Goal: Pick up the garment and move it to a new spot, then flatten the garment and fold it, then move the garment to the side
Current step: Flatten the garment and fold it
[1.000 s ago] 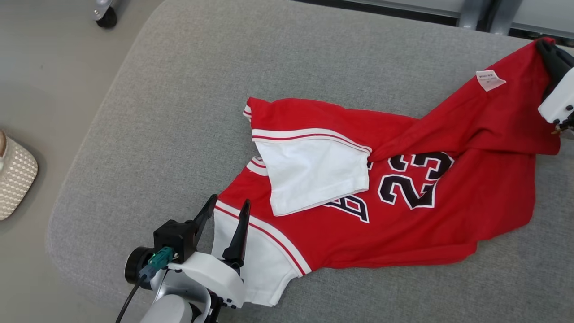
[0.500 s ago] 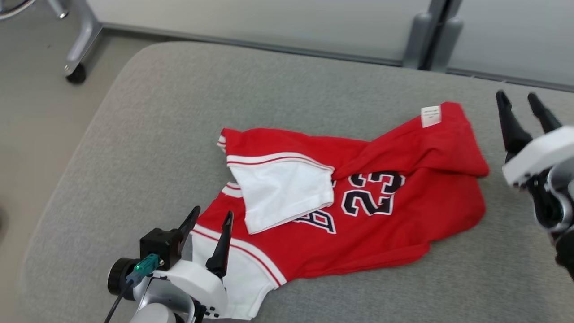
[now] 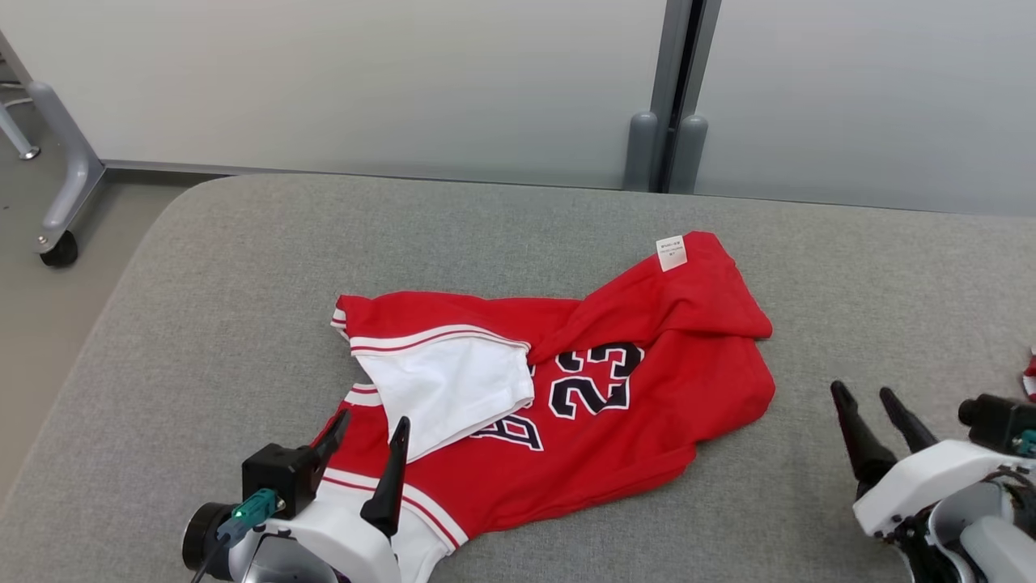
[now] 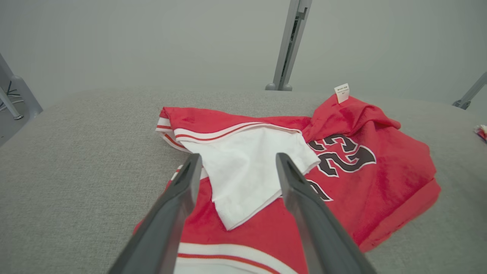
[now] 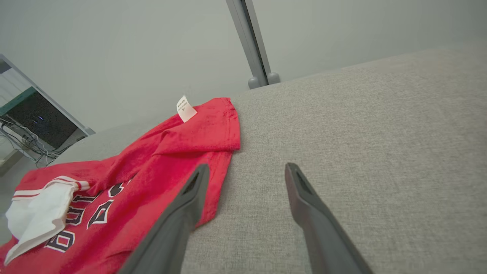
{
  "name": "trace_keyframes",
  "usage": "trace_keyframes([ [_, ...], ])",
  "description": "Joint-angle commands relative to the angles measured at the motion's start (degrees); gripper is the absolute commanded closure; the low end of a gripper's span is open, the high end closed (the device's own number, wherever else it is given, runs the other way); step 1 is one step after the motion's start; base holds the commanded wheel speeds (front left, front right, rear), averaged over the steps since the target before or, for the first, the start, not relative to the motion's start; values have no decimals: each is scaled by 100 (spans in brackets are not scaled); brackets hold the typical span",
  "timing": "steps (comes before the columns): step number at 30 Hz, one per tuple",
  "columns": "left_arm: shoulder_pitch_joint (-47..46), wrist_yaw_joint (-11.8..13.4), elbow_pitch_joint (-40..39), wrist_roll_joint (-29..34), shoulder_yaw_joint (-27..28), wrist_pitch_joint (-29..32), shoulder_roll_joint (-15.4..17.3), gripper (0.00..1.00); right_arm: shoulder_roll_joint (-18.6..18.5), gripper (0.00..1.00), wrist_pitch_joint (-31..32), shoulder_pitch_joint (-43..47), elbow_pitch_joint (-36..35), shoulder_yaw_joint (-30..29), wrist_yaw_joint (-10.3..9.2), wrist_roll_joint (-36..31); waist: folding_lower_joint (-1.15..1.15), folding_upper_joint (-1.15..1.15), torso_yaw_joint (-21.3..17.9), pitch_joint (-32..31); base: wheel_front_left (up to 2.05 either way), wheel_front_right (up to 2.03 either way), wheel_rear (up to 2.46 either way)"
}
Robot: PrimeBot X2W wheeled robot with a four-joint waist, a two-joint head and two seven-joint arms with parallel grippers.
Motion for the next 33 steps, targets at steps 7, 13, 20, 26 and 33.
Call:
trace_keyframes([
  [7,65,28,-100,-20,-33,110,104,0,83,0,363,-19,136,226,3,97,0,0,133,-62,0,0,0],
  [13,70,47,-175,-22,-82,160,114,0,148,0,893,-380,541,411,2,185,0,0,372,27,0,0,0],
  [20,-7,51,-173,-51,-117,137,77,0,353,0,1733,-858,1395,385,2,488,0,0,708,191,0,0,0],
  [26,-29,51,-97,-80,-130,95,47,0,468,93,1920,-942,1579,507,2,639,0,0,916,261,0,0,0],
  [33,47,93,-58,-110,-121,99,99,0,330,100,1522,-921,983,674,3,767,0,0,867,80,0,0,0],
])
